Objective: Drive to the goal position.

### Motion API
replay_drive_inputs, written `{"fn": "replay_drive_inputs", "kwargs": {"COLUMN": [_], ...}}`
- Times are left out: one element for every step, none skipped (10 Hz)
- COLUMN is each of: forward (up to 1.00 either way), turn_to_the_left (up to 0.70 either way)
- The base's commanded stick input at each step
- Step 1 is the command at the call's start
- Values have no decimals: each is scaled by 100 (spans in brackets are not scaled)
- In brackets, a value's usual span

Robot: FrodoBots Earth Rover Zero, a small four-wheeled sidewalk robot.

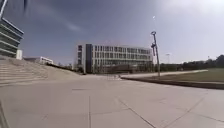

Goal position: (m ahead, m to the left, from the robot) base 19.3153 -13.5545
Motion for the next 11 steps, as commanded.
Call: {"fn": "replay_drive_inputs", "kwargs": {"forward": [4, 3, 1, 4, 4, 4, 4, 4, 4, 4, 4], "turn_to_the_left": [5, 5, 5, 5, 5, 5, 5, 5, 5, 5, 5]}}
